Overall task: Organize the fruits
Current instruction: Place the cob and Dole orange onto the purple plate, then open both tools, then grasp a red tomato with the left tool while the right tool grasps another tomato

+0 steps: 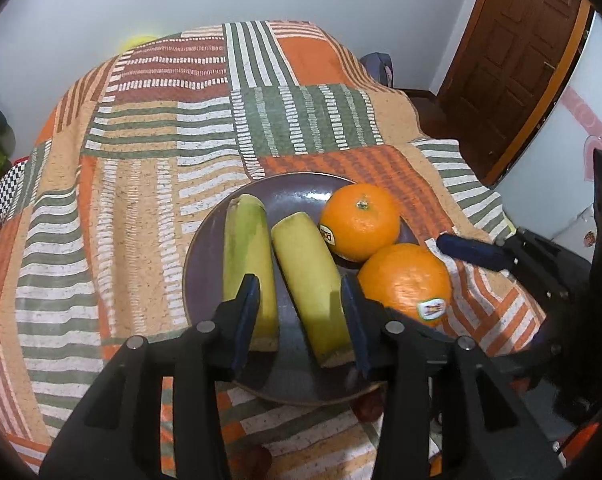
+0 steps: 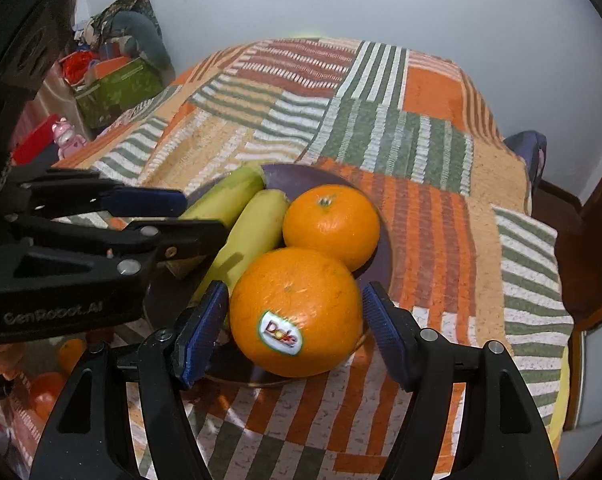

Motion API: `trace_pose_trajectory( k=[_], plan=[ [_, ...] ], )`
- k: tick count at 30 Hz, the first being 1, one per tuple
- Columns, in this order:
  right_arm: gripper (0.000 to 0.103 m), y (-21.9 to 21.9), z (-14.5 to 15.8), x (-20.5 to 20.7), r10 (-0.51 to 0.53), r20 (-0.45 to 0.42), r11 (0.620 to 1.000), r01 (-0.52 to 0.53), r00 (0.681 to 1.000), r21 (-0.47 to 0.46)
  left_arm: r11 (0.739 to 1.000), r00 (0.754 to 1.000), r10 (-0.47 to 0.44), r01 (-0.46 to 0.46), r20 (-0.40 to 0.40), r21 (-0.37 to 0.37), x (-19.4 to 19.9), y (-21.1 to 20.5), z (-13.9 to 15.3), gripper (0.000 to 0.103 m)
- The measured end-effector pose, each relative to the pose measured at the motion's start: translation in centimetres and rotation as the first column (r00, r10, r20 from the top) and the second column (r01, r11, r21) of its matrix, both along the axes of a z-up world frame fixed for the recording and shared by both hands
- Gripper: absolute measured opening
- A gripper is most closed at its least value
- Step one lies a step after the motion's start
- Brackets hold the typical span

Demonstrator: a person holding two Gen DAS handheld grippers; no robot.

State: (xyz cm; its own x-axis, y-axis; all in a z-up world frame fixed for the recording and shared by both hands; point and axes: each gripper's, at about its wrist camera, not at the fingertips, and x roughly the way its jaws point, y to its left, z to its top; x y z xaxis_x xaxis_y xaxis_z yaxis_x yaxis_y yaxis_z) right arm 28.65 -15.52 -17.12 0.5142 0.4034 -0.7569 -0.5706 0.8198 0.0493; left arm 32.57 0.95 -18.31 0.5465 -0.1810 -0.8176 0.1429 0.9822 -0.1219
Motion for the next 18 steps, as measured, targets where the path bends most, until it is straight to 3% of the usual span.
trace_pose_trajectory(
  k=[7,18],
  plan=[
    [0.074,-1.3,2.0,-1.0,-0.028,0.042,0.999,0.027,0.999,0.025,1.000,0.999,0.013,-0.014,0.052,0.002,-3.1,0.8,2.6,0.042],
    [0.075,-4.3,5.5,-6.0,-0.083,0.110,0.995,0.076,0.990,0.069,0.999,0.992,0.034,-0.034,0.124,-0.001,-10.7,2.1,5.6,0.056]
  ],
)
